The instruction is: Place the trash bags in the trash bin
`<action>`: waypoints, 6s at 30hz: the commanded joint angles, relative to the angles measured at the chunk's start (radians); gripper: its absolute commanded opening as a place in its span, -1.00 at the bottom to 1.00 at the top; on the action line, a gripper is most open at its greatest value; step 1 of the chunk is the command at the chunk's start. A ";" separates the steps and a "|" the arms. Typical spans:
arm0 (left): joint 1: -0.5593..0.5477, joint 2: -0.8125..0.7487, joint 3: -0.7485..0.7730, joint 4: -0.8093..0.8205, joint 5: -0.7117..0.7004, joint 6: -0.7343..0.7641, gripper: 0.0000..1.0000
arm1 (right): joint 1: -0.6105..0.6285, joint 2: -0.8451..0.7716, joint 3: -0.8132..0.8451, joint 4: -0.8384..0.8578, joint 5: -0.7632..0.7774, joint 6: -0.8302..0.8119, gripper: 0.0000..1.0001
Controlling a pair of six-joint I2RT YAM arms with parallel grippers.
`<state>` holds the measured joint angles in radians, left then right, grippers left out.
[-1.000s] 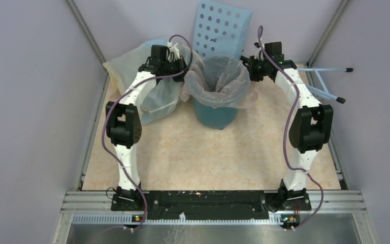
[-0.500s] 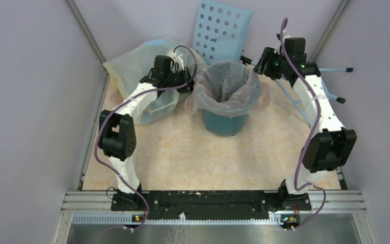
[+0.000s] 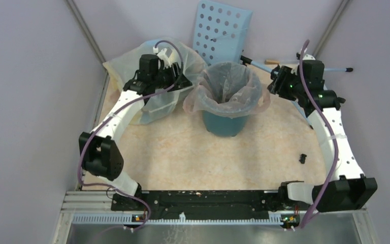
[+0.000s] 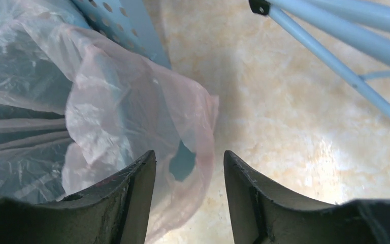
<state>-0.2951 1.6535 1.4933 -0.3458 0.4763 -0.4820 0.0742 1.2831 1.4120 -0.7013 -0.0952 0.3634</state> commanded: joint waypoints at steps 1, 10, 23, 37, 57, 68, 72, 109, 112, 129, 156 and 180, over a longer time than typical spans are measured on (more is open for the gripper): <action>0.007 -0.141 -0.091 -0.022 -0.142 -0.060 0.11 | -0.004 -0.083 -0.089 0.022 0.070 0.089 0.02; 0.009 -0.324 -0.371 0.106 -0.114 -0.239 0.49 | -0.004 -0.079 -0.206 0.101 -0.037 0.164 0.01; 0.054 -0.275 -0.484 0.279 0.063 -0.356 0.60 | -0.004 -0.024 -0.263 0.162 -0.077 0.214 -0.14; 0.060 -0.136 -0.385 0.233 0.124 -0.320 0.18 | -0.004 0.021 -0.269 0.187 -0.138 0.208 -0.72; 0.002 0.091 -0.369 0.430 0.182 -0.330 -1.00 | 0.076 0.135 -0.472 0.376 -0.146 0.286 -1.00; -0.043 0.171 -0.374 0.511 0.195 -0.315 -1.00 | 0.099 0.236 -0.497 0.462 -0.114 0.297 -1.00; -0.044 0.166 -0.399 0.514 0.185 -0.296 -1.00 | 0.100 0.227 -0.507 0.465 -0.106 0.287 -1.00; -0.052 -0.214 -0.532 0.168 -0.187 -0.190 0.13 | 0.049 -0.181 -0.216 0.046 0.192 -0.018 0.19; -0.053 -0.250 -0.522 0.128 -0.210 -0.182 0.29 | 0.072 -0.162 -0.084 0.037 0.146 -0.029 -0.03; -0.051 -0.446 -0.461 0.017 -0.314 -0.142 0.71 | 0.436 0.304 0.366 -0.185 0.123 -0.172 -1.00; -0.049 -0.404 -0.431 0.066 -0.173 -0.023 0.73 | 0.493 0.543 0.122 -0.117 0.099 -0.147 -1.00; -0.033 -0.354 -0.417 0.089 -0.097 -0.005 0.72 | 0.492 0.773 0.057 -0.159 -0.070 -0.104 -1.00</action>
<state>-0.3351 1.3071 1.0470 -0.3065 0.3565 -0.4995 0.5560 2.0174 1.5055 -0.8490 -0.1020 0.2398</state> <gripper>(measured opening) 0.861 0.004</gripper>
